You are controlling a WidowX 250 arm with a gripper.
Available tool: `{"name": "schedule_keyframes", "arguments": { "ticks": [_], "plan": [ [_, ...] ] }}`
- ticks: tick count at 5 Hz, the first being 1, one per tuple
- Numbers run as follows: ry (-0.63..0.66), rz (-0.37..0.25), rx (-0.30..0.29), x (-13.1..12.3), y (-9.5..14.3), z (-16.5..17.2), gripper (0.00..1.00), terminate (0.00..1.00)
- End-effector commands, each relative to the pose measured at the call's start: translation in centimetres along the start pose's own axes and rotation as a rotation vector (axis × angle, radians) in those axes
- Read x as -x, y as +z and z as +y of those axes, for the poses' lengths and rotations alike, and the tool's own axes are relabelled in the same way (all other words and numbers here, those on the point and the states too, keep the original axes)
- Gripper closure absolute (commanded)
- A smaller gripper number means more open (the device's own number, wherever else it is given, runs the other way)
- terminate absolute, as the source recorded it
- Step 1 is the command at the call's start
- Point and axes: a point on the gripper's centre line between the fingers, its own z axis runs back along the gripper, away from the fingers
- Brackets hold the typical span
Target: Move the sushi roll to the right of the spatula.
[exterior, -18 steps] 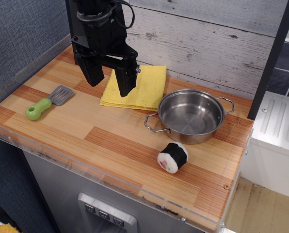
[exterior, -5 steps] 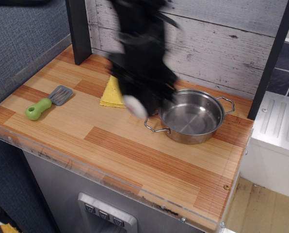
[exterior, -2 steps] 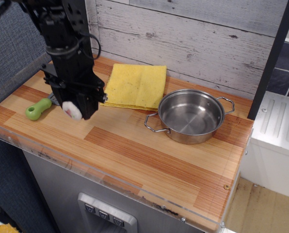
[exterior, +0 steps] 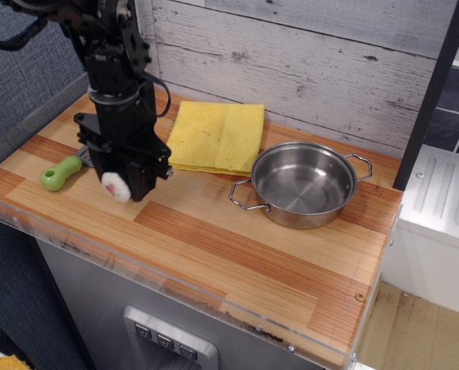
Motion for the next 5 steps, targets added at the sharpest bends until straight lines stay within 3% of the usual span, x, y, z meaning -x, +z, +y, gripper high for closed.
{"name": "schedule_keyframes", "arguments": {
  "ticks": [1, 3, 4, 5],
  "plan": [
    [-0.002, -0.065, 0.019, 0.2, 3.4, -0.3, 0.00, 0.00],
    [0.036, -0.159, 0.098, 1.7, 9.2, -2.4, 0.00, 0.00],
    [0.039, -0.167, 0.084, 1.8, 9.6, -2.6, 0.00, 0.00],
    [-0.047, -0.094, 0.081, 1.3, 9.6, -2.5, 0.00, 0.00]
  ]
}}
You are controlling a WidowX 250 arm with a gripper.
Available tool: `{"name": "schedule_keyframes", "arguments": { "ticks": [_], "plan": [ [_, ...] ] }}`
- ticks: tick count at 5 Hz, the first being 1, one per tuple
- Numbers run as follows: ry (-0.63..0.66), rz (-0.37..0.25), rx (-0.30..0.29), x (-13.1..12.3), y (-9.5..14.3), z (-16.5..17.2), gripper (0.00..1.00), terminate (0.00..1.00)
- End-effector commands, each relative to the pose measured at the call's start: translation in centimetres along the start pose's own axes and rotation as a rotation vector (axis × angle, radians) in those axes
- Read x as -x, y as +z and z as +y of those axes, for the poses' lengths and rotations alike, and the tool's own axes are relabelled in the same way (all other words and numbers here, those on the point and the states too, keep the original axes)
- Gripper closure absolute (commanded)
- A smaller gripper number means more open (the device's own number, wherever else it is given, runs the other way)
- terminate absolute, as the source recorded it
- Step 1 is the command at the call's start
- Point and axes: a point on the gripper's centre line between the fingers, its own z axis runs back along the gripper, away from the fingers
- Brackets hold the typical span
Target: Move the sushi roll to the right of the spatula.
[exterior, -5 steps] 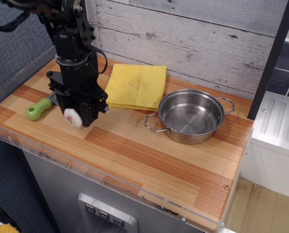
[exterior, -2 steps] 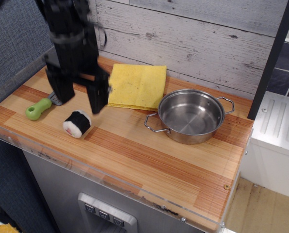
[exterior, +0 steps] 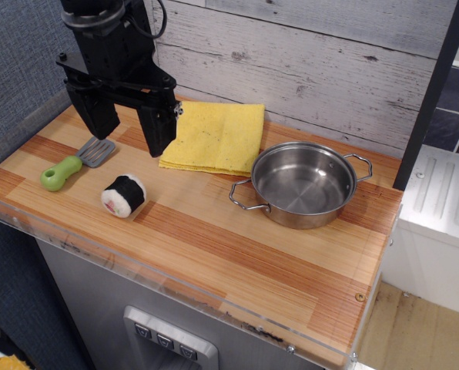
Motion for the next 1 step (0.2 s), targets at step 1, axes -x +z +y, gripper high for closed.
{"name": "schedule_keyframes", "arguments": {
  "ticks": [1],
  "plan": [
    [-0.087, 0.034, -0.009, 0.08, 0.97, 0.09, 0.00, 1.00]
  ]
}}
